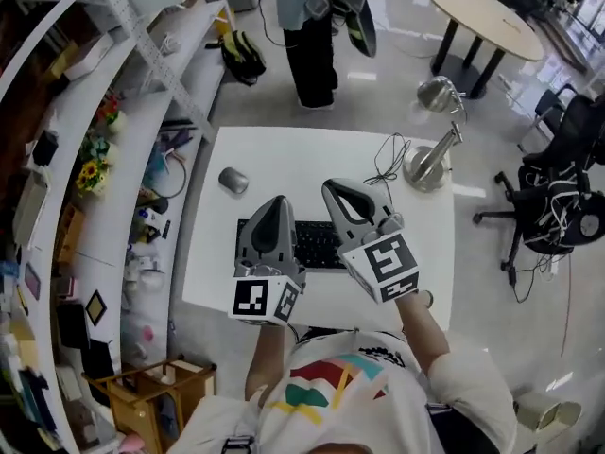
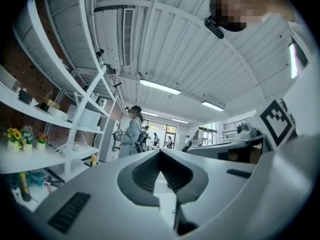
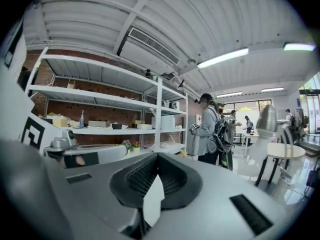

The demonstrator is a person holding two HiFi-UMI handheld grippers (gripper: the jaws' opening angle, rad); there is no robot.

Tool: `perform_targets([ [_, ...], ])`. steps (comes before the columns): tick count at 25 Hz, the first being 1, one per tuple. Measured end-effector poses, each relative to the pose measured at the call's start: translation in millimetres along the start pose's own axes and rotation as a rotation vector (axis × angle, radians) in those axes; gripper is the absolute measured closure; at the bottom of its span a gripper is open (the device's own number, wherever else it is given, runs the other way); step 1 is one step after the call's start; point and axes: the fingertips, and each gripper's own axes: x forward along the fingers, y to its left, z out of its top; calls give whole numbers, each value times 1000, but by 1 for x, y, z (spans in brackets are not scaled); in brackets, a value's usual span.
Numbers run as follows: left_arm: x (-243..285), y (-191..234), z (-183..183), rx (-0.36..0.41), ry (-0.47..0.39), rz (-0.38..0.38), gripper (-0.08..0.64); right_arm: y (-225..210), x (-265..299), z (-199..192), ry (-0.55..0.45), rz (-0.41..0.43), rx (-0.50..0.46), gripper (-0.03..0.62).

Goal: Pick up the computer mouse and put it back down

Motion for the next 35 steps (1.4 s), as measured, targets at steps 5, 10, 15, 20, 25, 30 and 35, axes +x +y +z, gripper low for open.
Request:
perform_targets([
  [5, 5, -77, 4, 24, -3, -141, 514, -32, -102, -12, -64, -124, 148, 578],
  [10, -3, -119, 2, 38, 10, -195, 514, -28, -147, -40, -35, -135, 194, 578],
  [15, -12, -145, -5, 54, 25, -223, 514, -26, -161, -43, -23, -148, 150, 578],
  [20, -21, -143, 1, 59, 12, -225, 514, -23, -158, -21, -54, -153, 105, 578],
  [25, -27, -129, 13, 56, -16, -201, 514, -14, -151, -11, -69, -139, 94, 580],
  [30, -39, -120, 13, 55, -26, -173, 514, 0, -148, -10, -75, -113, 75, 579],
  [35, -42, -105, 8, 30, -12, -145, 514, 7, -139, -15, -47, -98, 53, 578],
])
